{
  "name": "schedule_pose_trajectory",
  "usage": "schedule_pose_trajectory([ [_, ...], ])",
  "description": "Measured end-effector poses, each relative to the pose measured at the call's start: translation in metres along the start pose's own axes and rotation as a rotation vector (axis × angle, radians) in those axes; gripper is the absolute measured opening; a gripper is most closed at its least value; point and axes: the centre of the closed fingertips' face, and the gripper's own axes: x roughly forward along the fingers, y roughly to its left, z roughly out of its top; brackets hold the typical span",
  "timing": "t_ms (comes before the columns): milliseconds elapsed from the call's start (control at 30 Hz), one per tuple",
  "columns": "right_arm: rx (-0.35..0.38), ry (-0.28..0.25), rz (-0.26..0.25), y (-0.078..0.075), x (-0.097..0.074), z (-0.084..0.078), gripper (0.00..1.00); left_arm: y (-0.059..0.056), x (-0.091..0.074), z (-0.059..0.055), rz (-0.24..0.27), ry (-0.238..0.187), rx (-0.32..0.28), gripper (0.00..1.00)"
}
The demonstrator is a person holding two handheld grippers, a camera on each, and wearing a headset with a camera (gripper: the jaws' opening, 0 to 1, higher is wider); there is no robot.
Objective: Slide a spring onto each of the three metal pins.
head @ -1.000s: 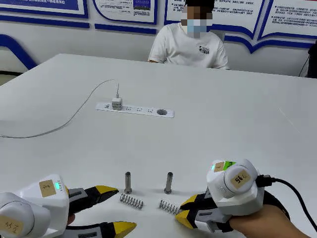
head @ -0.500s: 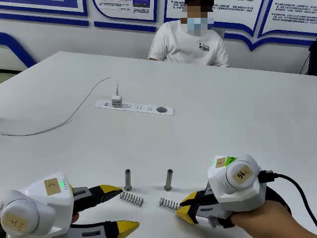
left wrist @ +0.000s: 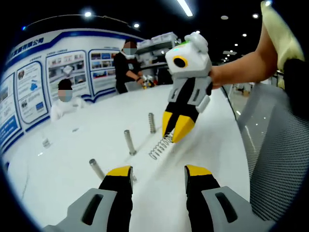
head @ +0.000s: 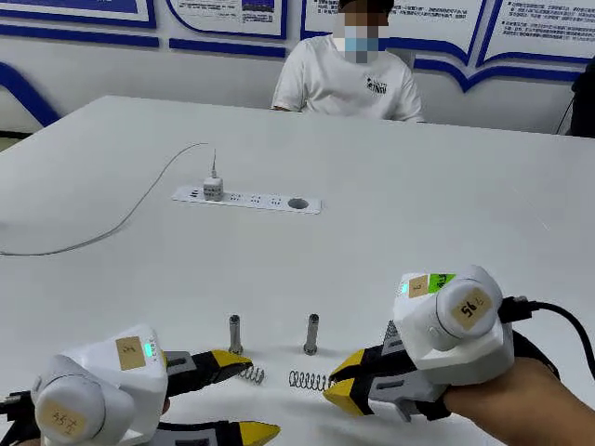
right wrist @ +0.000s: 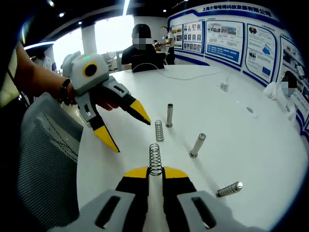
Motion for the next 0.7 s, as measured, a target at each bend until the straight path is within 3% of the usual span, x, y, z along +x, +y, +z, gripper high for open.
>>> schedule_pose_trajectory([
  [333,-0.02,0.024,0.071,0.022,-0.001,0.009,0.11,-0.007,0.002,0.001,-0.029,0.005,0.03,0.39],
  [700,-0.03,0.074,0.127,0.035,0.001,0.005,0.11,-0.022,0.005,-0.001,-0.086,0.019,0.082,0.24],
])
